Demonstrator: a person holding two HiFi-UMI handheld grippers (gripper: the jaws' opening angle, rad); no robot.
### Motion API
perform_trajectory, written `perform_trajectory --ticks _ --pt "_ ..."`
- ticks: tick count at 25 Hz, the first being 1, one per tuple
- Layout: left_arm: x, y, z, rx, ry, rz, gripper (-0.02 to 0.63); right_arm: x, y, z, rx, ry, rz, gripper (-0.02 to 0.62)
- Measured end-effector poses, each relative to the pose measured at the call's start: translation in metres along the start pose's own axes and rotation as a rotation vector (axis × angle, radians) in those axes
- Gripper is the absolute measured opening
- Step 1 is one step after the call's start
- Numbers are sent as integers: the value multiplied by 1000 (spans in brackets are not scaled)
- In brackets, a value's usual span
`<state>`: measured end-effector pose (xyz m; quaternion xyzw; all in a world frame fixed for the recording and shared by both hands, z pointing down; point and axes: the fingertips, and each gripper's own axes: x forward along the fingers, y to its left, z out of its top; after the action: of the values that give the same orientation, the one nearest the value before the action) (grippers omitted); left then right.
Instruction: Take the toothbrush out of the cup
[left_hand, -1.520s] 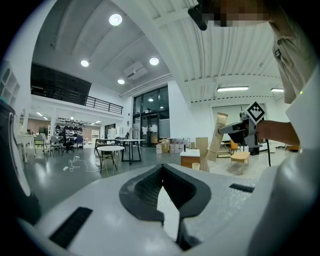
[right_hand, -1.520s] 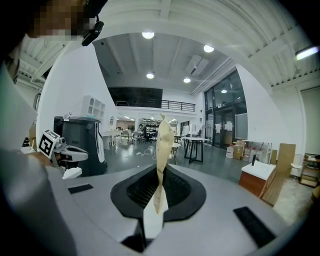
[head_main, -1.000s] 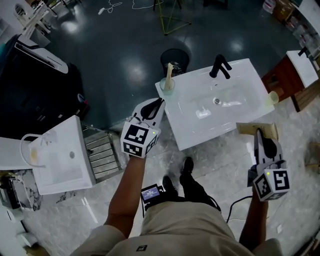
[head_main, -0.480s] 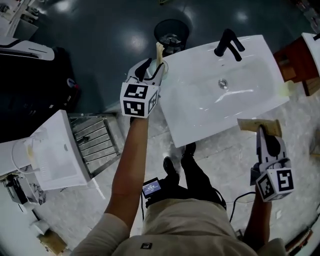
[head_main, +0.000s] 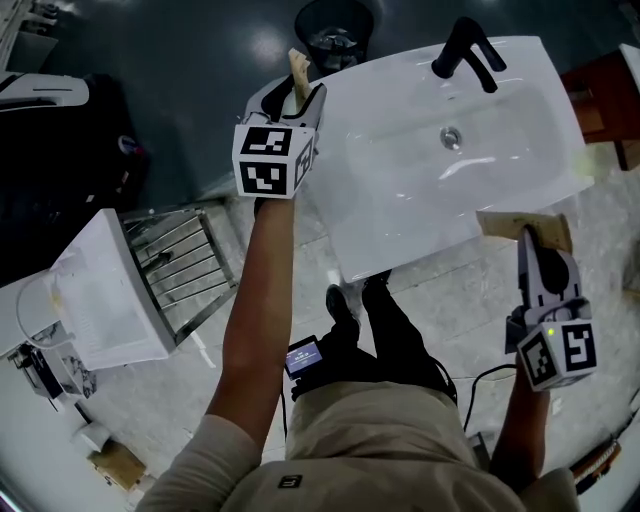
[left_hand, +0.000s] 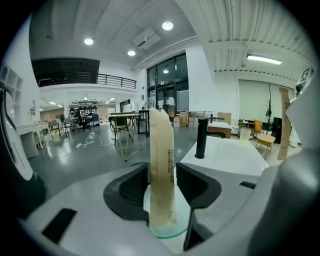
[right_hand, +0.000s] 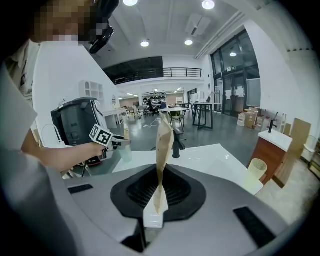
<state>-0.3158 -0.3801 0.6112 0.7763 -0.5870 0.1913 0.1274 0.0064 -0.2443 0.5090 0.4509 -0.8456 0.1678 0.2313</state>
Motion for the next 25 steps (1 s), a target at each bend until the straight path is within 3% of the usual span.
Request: perform_trajectory --ticks 3,5,8,15,25 --pt "-3 5 1 -3 -5 9 154 3 1 0 1 3 1 26" --pt "-6 7 2 -1 -13 15 88 3 4 1 -2 0 4 26" --pt "-11 8 6 -12 -32 17 40 3 7 4 -4 -4 7 26" --pt "-37 3 26 -5 -79 11 29 -9 20 12 -11 -30 5 26" --pt "-115 4 85 42 -177 21 26 -52 58 56 -51 -136 -6 26"
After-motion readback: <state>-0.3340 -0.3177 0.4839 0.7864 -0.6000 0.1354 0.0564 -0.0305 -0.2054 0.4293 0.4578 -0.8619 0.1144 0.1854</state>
